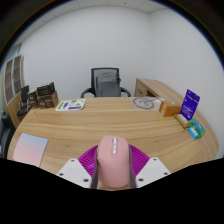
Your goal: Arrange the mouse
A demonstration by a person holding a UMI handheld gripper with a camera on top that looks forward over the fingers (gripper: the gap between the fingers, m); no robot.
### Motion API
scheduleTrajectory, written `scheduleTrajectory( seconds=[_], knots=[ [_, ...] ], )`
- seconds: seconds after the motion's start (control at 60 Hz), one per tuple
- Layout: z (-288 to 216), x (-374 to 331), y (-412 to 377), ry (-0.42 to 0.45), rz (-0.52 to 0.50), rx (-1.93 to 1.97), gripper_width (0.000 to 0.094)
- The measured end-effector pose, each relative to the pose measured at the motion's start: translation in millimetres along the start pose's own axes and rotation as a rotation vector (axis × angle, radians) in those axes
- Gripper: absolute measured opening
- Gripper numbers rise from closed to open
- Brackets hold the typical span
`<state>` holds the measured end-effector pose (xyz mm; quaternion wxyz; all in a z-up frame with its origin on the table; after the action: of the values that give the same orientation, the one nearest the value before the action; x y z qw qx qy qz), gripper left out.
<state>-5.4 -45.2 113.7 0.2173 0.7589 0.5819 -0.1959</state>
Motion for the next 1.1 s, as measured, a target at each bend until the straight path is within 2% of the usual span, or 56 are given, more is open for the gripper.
scheduleTrajectory(
  seconds=[0.15, 0.233, 0.3, 0.367, 0.467, 0.6, 0.717, 0.8, 0.917, 1.05, 1.1],
  knots=[
    [-23.2, -56.5, -124.2, 0.045, -0.023, 0.006, 0.0429],
    [-21.8, -80.0, -201.9, 0.001, -0.058, 0.056, 0.0430],
    [-21.7, -88.8, -258.6, 0.008, -0.091, 0.026, 0.0430],
    [-13.2, -85.8, -303.3, -0.001, -0.092, -0.011, 0.0428],
    [8.2, -73.5, -363.6, -0.063, -0.145, -0.033, 0.0430],
    [33.6, -48.7, -397.6, -0.085, -0.118, -0.066, 0.0430],
    [69.8, -33.7, -405.2, -0.165, -0.102, -0.080, 0.0436],
    [72.0, -31.4, -403.8, -0.098, -0.098, -0.156, 0.0436],
    [72.1, -31.3, -403.3, -0.134, -0.107, -0.131, 0.0445],
    [69.6, -32.4, -403.0, -0.138, -0.104, -0.196, 0.0555],
    [71.3, -35.7, -401.2, -0.162, -0.102, -0.211, 0.0692]
  ],
)
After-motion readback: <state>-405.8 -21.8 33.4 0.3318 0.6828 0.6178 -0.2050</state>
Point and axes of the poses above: the point between the fingertips, and its own axes, seen from behind it with the camera up: y to the right, z down, x forward, the way the camera looks, the point moved 6 cm from there along -x, backward, against the way the camera looks, and after that the axes turned 8 degrees about z, right-handed, at the moved point
